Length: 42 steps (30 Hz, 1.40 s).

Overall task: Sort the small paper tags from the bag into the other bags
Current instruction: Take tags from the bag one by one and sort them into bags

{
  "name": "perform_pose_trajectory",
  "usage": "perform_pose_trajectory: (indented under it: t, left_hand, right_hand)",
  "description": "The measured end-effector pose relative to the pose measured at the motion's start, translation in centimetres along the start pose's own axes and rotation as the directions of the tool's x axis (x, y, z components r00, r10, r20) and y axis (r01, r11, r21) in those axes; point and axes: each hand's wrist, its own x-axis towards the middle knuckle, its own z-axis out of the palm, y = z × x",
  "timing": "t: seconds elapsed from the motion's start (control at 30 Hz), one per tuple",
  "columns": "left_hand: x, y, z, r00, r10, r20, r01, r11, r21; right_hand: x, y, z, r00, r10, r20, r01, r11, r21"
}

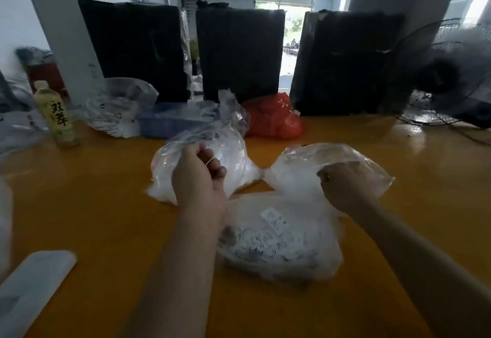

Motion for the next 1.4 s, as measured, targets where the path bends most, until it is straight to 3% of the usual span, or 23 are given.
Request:
perform_pose_trajectory:
  t: [0.07,0.13,0.2,0.33,0.47,0.57,0.7,0.87,1.0,1.1,1.3,1.4]
  left_hand:
    - [1.2,-0.9,0.1,0.993,0.073,0.095,-0.091,0.974,0.207]
    - [1.5,-2.4,-1.2,0.957,0.122,0.263,-0.240,0.843,0.481]
    - [1.1,-3.7,-2.5,0.908,0.112,0.403,-0.354,0.719,0.598]
    - [0.6,-4.8,-4.3,0.820,0.050,0.571,-0.496,0.561,0.663]
    - [-0.4,-5.8,-5.4,0.779,0.012,0.627,-0.559,0.467,0.685]
    - [-0.6,-6.3,-6.2,0.782,-0.011,0.624,-0.562,0.420,0.713]
    - [-0.9,-6.3,-6.3,0.804,-0.014,0.595,-0.517,0.479,0.709]
    - [-1.2,-6.0,-5.6,0.819,-0.166,0.550,-0.363,0.593,0.719]
    - [-1.6,-6.2,-5.6,0.794,-0.275,0.542,-0.264,0.648,0.715]
    - [-1.6,-6.1,-5.9,0.840,-0.187,0.510,-0.256,0.693,0.674]
    - [-1.9,-6.5,-5.7,0.881,-0.169,0.441,-0.145,0.792,0.593]
    - [-2.2,-6.9,-5.5,0.892,-0.154,0.424,-0.151,0.784,0.602]
  right_hand:
    - [1.8,1.0,0.9,0.993,0.046,0.111,-0.036,0.995,-0.091]
    - [2.6,1.8,1.8,0.969,0.089,0.229,-0.061,0.990,-0.127]
    - [3.0,2.3,2.7,0.971,0.106,0.214,-0.077,0.987,-0.142]
    - [2.9,3.5,2.6,0.993,0.117,0.021,-0.114,0.988,-0.107]
    - [1.5,3.2,0.5,0.989,0.104,-0.104,-0.103,0.995,0.015]
    - [0.1,3.0,-1.0,0.979,0.198,-0.039,-0.180,0.947,0.267]
    - [-1.6,2.9,-3.3,0.954,0.245,0.175,-0.300,0.739,0.603]
    - [-4.1,-1.7,-5.0,0.976,-0.017,0.217,-0.167,0.580,0.798]
    - [-5.9,-5.6,-3.1,0.958,-0.188,0.215,-0.053,0.622,0.781]
    - [-6.4,-6.7,-1.7,0.956,-0.228,0.185,0.015,0.666,0.745]
    - [-5.4,-5.2,-1.7,0.975,-0.143,0.168,-0.002,0.755,0.656]
    - [-4.8,-4.5,-1.9,0.977,-0.131,0.165,-0.012,0.745,0.667]
